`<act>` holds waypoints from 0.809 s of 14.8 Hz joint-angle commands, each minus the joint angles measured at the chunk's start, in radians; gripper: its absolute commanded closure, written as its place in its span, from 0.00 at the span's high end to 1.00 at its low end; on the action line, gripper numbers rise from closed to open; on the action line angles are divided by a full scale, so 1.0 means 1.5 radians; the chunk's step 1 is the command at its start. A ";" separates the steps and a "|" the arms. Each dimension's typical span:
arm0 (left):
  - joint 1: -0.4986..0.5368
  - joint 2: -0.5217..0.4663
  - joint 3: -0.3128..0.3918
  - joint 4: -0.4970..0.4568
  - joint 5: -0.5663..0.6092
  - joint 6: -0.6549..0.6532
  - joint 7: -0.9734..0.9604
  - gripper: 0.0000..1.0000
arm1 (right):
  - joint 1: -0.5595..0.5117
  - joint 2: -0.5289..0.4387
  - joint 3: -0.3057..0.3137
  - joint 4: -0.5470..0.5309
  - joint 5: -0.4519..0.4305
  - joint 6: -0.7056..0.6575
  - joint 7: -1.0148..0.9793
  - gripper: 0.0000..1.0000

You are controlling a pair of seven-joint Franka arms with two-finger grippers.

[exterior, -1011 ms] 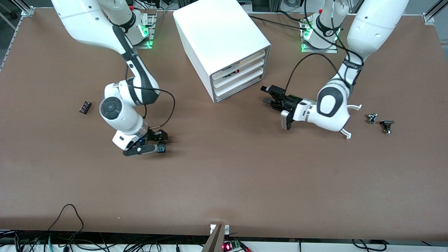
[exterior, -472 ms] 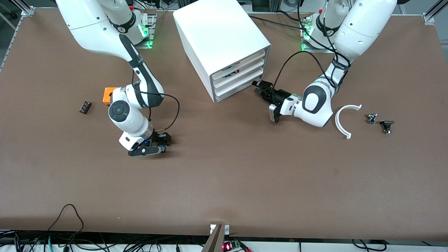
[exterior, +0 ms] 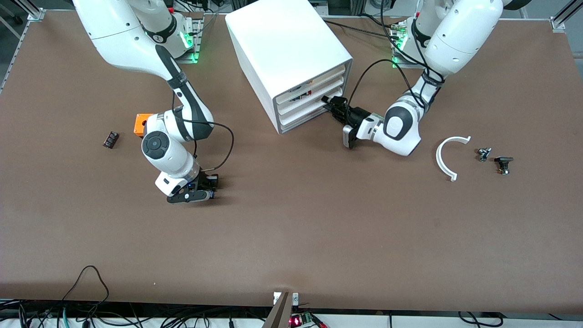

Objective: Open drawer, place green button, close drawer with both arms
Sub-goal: 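Grasp the green button with the right gripper while the left gripper grips the drawer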

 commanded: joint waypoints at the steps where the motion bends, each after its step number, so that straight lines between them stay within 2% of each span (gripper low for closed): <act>1: -0.006 -0.004 -0.005 -0.020 -0.038 0.009 0.066 0.02 | 0.000 -0.002 0.003 -0.002 0.004 0.007 0.025 0.07; 2: -0.004 -0.004 -0.004 -0.018 -0.036 0.008 0.068 0.00 | 0.000 -0.003 0.003 -0.001 0.004 0.006 0.030 0.00; 7: -0.006 0.010 -0.002 -0.011 -0.035 0.040 0.063 0.00 | 0.002 -0.010 0.004 0.017 0.003 -0.016 0.075 0.00; 9: 0.003 0.010 0.015 0.015 -0.025 0.039 0.050 0.00 | 0.007 -0.009 0.003 0.048 0.003 -0.072 0.102 0.00; 12: 0.018 0.009 0.053 0.079 0.031 0.033 0.003 0.00 | 0.023 -0.010 0.002 0.105 0.000 -0.168 0.178 0.00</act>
